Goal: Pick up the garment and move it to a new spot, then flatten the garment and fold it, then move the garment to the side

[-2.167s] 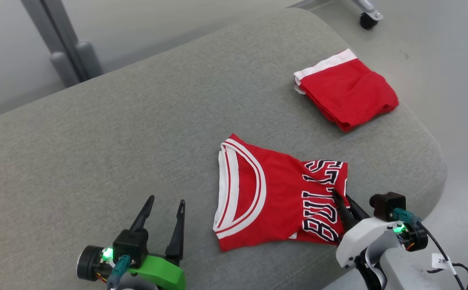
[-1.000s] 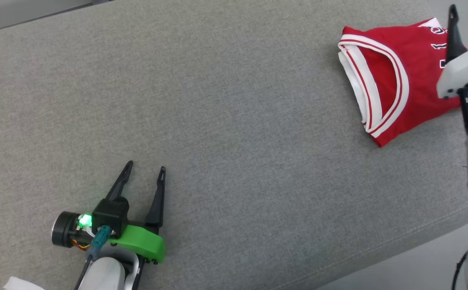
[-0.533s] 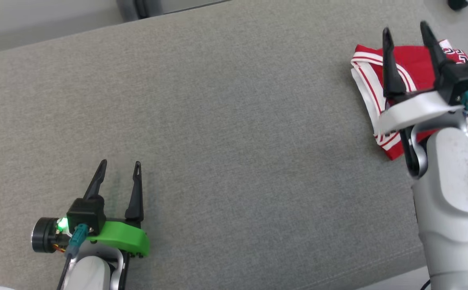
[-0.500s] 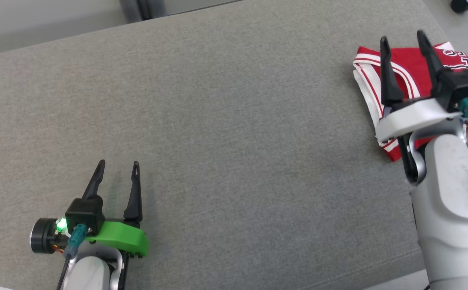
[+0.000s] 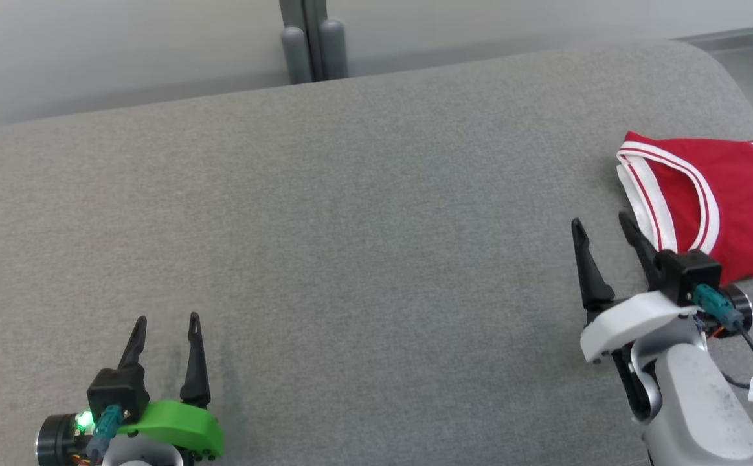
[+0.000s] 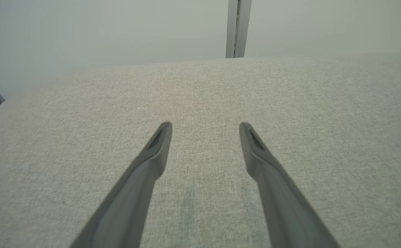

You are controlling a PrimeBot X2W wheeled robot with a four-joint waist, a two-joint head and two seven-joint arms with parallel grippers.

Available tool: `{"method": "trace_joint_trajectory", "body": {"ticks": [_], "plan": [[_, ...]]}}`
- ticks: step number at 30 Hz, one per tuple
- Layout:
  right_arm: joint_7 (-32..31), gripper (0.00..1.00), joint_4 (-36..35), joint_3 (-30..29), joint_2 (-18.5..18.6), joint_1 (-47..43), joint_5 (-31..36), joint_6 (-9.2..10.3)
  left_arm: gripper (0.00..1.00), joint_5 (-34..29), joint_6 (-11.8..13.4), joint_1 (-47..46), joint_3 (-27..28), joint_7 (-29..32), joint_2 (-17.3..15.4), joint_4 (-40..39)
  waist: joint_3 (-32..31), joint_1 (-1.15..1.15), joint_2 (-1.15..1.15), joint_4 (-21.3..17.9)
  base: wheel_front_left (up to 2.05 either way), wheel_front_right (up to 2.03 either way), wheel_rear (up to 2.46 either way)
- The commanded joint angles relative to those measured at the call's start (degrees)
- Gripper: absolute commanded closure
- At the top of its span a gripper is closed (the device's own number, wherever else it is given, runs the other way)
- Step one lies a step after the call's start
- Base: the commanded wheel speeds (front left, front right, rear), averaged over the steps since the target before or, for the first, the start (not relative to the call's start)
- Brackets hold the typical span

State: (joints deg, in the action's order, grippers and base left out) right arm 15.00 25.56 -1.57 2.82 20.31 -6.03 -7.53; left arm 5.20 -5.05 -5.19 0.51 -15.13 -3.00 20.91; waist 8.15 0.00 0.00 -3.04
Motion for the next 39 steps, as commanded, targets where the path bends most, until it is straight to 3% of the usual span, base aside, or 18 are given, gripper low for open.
{"method": "trace_joint_trajectory", "body": {"ticks": [1,12,22,23,27,39], "plan": [[0.2,0.00,0.3,0.1,0.2,-1.7,-0.6,0.10,0.00,0.4,-0.4,1.1,0.3,0.0,0.0,0.2,-3.0,0.00,0.00,2.8,0.00,0.00,0.00],[0.2,0.00,0.3,0.7,0.2,-8.2,-2.7,0.10,0.00,2.5,-1.4,5.6,0.6,0.0,0.0,-1.3,-7.2,0.00,0.00,4.5,0.00,0.00,0.00],[0.2,0.00,-2.3,0.5,0.2,-8.9,-4.3,0.10,0.00,3.2,-1.7,6.8,0.4,0.0,0.0,-3.2,-8.0,0.00,0.00,4.7,0.00,0.00,0.00],[0.0,1.00,-2.0,0.6,0.0,-8.2,-4.1,0.00,1.00,2.8,-1.5,6.2,0.4,0.0,0.1,-2.9,-8.1,0.00,0.00,4.7,0.00,0.00,0.00],[-0.5,1.00,-0.4,0.3,-0.4,-9.2,-4.8,0.00,1.00,3.5,-1.5,6.2,0.6,0.3,0.4,-1.0,-8.1,0.00,0.00,4.7,0.00,0.00,0.00],[-3.9,1.00,-2.2,-0.6,-0.3,-9.9,-17.8,0.01,1.00,16.9,-1.7,4.9,1.5,3.8,0.4,-1.9,-8.1,0.00,0.00,4.5,0.00,0.00,0.00]]}}
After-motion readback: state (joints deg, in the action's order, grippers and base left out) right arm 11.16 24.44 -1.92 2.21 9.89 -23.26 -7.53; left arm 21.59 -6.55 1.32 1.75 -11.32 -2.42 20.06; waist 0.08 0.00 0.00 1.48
